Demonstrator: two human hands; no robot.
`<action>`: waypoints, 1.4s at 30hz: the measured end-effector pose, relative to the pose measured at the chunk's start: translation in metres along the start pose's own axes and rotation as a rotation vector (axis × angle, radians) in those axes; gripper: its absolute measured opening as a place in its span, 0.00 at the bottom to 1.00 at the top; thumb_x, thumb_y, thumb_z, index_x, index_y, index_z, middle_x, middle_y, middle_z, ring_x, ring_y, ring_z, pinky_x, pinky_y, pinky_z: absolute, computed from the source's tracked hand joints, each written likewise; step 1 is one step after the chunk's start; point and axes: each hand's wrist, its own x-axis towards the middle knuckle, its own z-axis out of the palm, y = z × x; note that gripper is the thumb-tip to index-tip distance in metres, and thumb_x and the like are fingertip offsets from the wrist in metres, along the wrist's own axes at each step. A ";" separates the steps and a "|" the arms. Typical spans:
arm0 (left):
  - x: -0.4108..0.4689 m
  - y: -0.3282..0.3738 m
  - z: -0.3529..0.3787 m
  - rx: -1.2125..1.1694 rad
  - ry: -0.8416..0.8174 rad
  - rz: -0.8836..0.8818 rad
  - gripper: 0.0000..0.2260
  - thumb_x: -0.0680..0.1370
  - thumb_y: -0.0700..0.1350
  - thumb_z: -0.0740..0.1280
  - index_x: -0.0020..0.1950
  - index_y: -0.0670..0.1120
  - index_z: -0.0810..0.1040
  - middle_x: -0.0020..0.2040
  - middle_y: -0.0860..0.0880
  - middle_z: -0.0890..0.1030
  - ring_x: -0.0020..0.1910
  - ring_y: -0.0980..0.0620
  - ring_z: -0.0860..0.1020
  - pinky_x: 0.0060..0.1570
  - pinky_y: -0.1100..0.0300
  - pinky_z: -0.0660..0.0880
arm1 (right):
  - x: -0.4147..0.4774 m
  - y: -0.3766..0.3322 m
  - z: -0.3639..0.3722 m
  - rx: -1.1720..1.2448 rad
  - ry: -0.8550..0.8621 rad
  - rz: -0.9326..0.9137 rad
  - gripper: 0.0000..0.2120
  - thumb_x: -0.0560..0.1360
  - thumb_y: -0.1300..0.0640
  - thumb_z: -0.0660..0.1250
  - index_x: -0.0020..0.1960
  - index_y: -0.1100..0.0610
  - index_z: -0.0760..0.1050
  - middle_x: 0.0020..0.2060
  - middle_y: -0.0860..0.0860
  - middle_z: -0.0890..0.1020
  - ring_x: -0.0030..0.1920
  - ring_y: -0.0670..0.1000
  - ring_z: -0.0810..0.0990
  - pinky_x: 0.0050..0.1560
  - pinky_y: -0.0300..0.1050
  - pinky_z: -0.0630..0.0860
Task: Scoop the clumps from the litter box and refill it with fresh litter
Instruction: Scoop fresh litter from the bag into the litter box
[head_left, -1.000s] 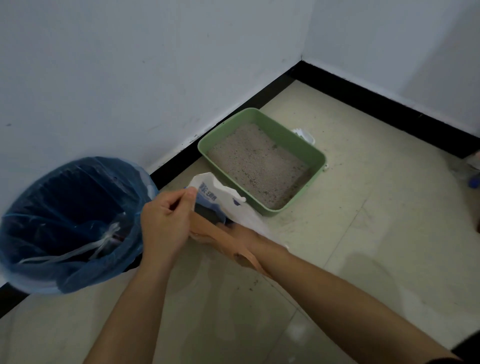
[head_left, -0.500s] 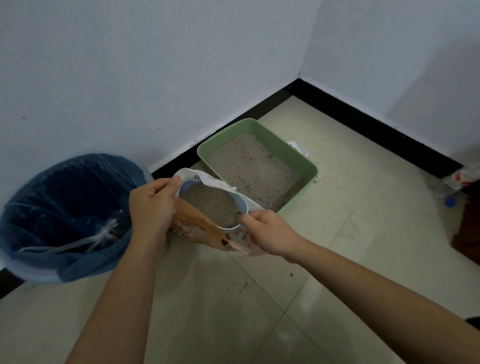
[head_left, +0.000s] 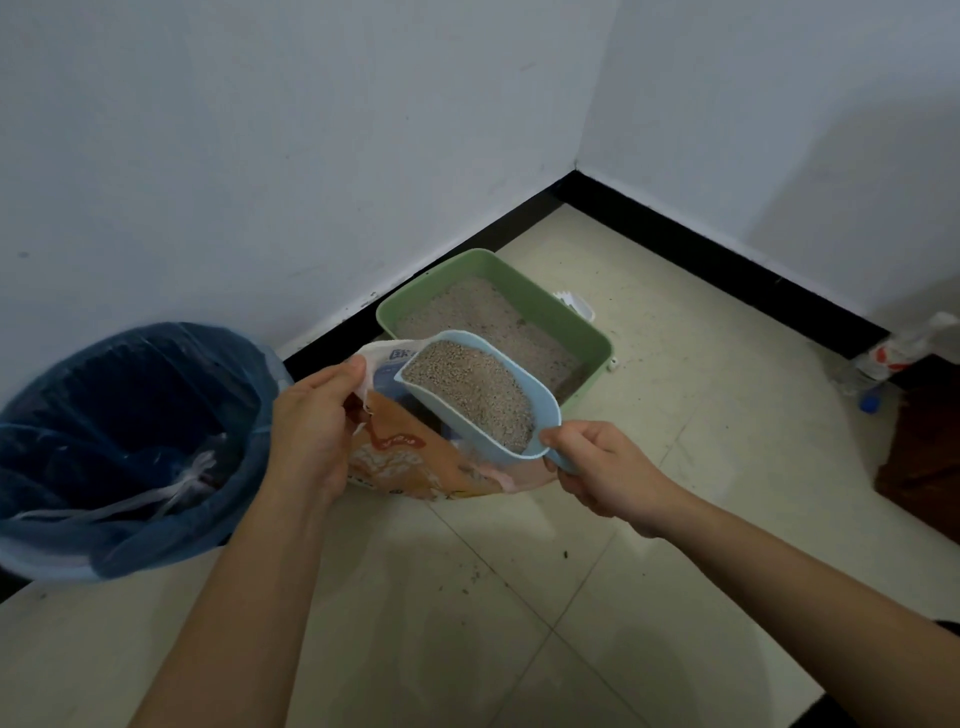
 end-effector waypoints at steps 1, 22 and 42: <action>-0.001 -0.002 0.001 0.041 0.015 0.013 0.06 0.78 0.44 0.70 0.46 0.42 0.83 0.35 0.45 0.83 0.34 0.49 0.82 0.36 0.57 0.79 | 0.000 -0.003 -0.004 0.002 0.015 -0.005 0.17 0.81 0.53 0.58 0.36 0.57 0.73 0.24 0.51 0.66 0.22 0.47 0.60 0.22 0.36 0.59; -0.012 -0.017 -0.010 0.262 0.073 0.159 0.09 0.73 0.52 0.72 0.38 0.48 0.84 0.34 0.37 0.78 0.37 0.41 0.76 0.47 0.40 0.79 | 0.148 0.067 -0.047 -0.942 0.277 0.275 0.17 0.77 0.65 0.59 0.65 0.62 0.72 0.61 0.60 0.77 0.59 0.58 0.78 0.56 0.48 0.75; -0.008 -0.013 -0.012 0.352 0.074 0.179 0.09 0.77 0.49 0.71 0.37 0.55 0.85 0.31 0.54 0.82 0.39 0.53 0.80 0.45 0.51 0.81 | 0.126 0.032 -0.034 -0.117 0.506 0.015 0.18 0.81 0.46 0.61 0.46 0.58 0.81 0.37 0.54 0.81 0.34 0.51 0.77 0.33 0.43 0.71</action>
